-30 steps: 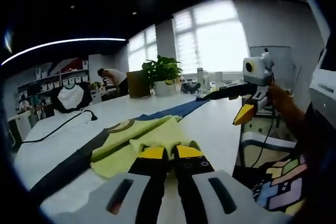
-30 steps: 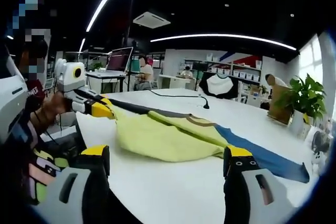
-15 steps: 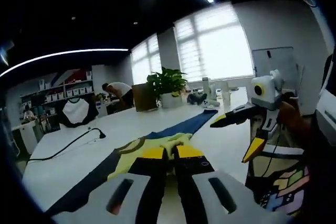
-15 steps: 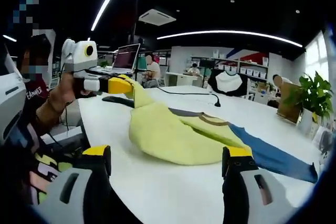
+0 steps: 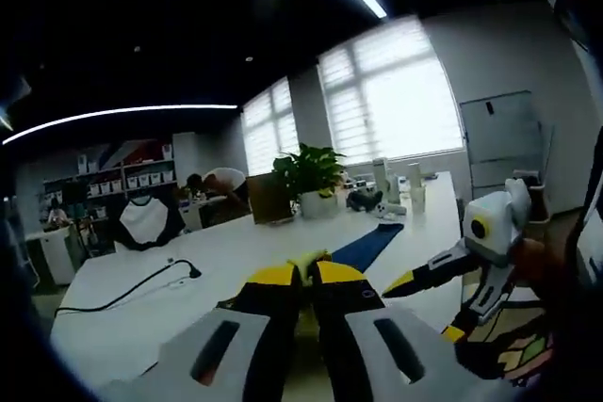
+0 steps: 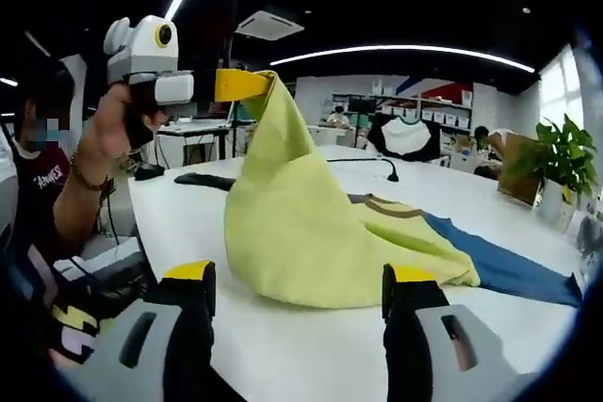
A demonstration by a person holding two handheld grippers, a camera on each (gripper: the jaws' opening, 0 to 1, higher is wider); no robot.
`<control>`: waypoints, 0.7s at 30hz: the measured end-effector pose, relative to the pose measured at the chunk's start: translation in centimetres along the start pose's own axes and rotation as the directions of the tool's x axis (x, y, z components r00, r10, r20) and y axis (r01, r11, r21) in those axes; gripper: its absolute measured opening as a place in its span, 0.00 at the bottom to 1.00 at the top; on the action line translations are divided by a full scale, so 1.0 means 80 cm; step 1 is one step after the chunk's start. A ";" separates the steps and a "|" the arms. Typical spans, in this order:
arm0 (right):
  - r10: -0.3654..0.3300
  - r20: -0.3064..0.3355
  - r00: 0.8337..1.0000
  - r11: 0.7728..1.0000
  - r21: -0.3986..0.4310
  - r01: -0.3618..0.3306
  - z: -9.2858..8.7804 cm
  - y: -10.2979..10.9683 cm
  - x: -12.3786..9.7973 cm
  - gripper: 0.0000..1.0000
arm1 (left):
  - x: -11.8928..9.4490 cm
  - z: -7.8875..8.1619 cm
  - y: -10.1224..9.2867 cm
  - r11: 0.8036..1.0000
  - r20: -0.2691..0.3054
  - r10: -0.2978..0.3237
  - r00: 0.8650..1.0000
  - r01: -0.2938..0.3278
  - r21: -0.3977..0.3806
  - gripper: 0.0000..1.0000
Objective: Fold the garment on the visible template until the final outline fits inside the template.
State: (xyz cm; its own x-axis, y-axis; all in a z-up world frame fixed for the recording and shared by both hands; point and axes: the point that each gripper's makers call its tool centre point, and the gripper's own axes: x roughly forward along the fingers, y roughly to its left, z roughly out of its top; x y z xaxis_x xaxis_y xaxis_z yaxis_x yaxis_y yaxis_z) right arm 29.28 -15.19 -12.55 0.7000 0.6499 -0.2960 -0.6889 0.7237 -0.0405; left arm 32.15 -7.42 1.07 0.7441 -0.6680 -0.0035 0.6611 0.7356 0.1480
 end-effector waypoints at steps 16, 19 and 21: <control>-0.141 0.093 0.986 0.990 -0.003 0.142 0.020 0.029 0.031 0.73 | 0.026 0.024 0.017 0.997 0.012 0.044 0.999 -0.044 -0.062 0.06; -0.207 0.055 0.977 0.977 -0.048 0.210 0.008 0.018 0.040 0.73 | 0.028 0.024 0.018 0.997 0.012 0.048 0.999 -0.047 -0.068 0.06; -0.250 0.047 0.967 0.967 -0.032 0.252 0.002 0.006 0.041 0.72 | 0.029 0.024 0.020 0.996 0.013 0.051 0.999 -0.050 -0.077 0.06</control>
State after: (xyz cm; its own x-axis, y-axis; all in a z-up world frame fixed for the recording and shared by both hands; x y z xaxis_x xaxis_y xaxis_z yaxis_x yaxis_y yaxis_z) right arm 31.22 -12.67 -13.40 0.8583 0.4581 -0.2311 -0.4958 0.8564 -0.1439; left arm 34.73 -7.99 3.17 0.7754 -0.6312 0.0172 0.6287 0.7743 0.0715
